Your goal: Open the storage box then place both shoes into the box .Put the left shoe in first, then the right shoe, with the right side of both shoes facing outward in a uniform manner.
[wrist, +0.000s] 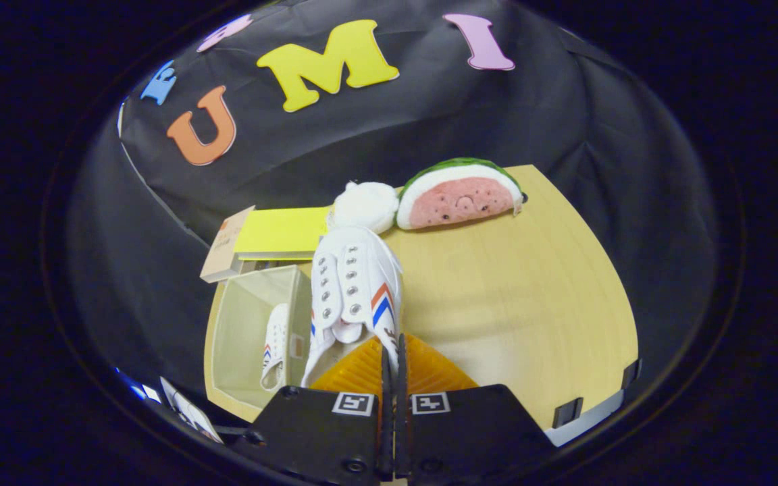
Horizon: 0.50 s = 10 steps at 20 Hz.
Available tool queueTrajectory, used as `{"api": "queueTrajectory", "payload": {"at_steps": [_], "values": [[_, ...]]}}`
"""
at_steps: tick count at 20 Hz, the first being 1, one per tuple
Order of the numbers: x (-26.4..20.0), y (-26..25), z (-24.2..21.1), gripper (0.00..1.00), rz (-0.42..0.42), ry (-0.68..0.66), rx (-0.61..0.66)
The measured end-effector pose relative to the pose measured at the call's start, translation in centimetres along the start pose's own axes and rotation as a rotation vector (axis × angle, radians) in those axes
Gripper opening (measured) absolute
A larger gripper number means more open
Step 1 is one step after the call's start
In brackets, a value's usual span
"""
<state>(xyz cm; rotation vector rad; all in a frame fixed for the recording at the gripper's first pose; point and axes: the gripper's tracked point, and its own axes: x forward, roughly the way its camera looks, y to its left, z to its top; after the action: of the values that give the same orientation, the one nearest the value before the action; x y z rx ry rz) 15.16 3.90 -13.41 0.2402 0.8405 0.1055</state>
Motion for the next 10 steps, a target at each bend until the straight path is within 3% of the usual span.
{"api": "queueTrajectory", "payload": {"at_steps": [10], "values": [[1.0, 11.0, -3.3, 0.07, 0.075, -0.021, 0.082]]}}
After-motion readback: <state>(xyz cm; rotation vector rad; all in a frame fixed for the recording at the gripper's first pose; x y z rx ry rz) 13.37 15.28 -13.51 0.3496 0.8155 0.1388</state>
